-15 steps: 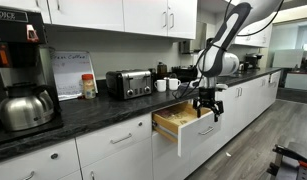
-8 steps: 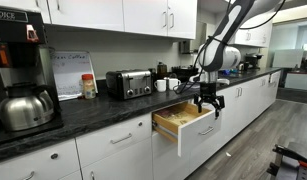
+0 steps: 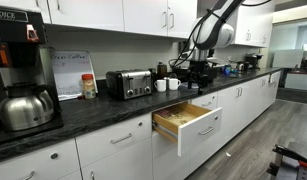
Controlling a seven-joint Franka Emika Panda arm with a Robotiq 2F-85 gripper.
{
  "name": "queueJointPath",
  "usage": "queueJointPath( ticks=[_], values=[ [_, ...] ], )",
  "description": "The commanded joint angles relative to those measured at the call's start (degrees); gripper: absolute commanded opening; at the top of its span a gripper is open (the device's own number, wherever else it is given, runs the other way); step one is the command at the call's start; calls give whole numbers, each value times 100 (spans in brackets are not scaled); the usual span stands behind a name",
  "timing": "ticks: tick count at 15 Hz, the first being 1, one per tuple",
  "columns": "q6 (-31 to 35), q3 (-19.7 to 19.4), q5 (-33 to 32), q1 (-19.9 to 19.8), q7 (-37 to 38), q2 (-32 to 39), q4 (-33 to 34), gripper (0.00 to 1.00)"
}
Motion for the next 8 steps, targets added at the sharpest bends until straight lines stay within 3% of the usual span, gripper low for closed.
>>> queueJointPath(
  ticks=[1, 8],
  values=[
    [-461, -117, -279, 339, 1300, -202, 361, 100],
    [-1268, -52, -555, 658, 3043, -292, 954, 100]
  ],
)
